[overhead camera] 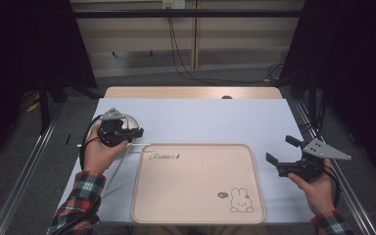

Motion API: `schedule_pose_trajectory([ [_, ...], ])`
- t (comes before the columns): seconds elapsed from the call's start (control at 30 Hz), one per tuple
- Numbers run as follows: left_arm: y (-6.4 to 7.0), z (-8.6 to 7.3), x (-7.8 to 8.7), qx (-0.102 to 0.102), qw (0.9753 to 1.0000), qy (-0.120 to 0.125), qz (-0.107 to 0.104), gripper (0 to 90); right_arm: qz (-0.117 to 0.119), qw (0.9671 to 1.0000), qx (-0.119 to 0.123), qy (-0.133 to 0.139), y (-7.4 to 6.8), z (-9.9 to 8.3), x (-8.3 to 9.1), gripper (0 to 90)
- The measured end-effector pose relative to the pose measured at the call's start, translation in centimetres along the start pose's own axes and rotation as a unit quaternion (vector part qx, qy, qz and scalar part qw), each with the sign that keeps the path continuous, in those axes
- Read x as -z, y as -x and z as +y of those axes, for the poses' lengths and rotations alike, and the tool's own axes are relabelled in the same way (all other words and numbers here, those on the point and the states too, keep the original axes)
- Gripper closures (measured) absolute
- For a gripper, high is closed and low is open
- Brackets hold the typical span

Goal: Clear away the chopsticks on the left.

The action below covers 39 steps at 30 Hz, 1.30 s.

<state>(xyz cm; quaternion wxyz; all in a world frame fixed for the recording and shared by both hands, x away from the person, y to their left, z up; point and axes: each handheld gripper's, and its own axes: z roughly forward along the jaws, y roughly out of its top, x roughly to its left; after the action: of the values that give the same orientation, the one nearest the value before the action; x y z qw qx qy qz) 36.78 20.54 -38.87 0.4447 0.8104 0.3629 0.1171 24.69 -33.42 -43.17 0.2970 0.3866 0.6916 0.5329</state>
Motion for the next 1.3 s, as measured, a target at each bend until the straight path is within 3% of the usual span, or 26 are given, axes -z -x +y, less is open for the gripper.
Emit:
schedule_pose_trajectory([
  [0.17,0.0,0.1,0.6,0.014,0.9995,0.029,0.000,87.3,0.000,1.0000,0.001,-0.002,0.1,0.0,0.0,1.5],
  [0.33,0.0,0.4,1.5,0.026,0.9981,0.054,0.015,87.3,0.000,1.0000,0.003,0.000,0.1,0.0,-0.1,1.5],
  [0.37,0.0,0.6,1.9,0.037,0.9969,0.066,0.021,87.3,0.002,1.0000,0.003,0.000,0.1,0.0,0.0,1.5],
  [0.5,-0.1,0.9,2.6,0.048,0.9950,0.084,0.024,87.4,0.000,1.0000,0.001,-0.002,0.1,-0.1,-0.1,1.4],
  [0.6,-0.1,1.0,3.0,0.048,0.9946,0.090,0.021,87.4,-0.001,1.0000,0.001,0.000,0.1,-0.1,-0.1,1.3],
  [0.73,0.2,1.4,3.4,0.064,0.9924,0.103,0.023,87.4,-0.003,1.0000,-0.003,-0.001,0.1,-0.1,-0.1,0.9],
  [0.83,0.3,1.6,3.7,0.080,0.9892,0.121,0.019,87.4,-0.004,1.0000,0.002,-0.004,0.1,-0.1,0.0,0.0],
  [1.03,0.8,2.1,4.1,0.084,0.9862,0.142,0.017,87.4,-0.018,0.9998,0.006,0.000,0.0,-0.1,-0.1,0.0],
  [1.13,1.2,2.4,4.2,0.083,0.9859,0.144,0.021,87.4,-0.010,0.9999,0.008,-0.001,0.1,-0.1,-0.2,0.0],
  [1.3,1.7,2.7,4.5,0.104,0.9828,0.151,0.024,87.4,-0.011,0.9999,0.011,0.002,0.0,-0.1,-0.3,0.0],
])
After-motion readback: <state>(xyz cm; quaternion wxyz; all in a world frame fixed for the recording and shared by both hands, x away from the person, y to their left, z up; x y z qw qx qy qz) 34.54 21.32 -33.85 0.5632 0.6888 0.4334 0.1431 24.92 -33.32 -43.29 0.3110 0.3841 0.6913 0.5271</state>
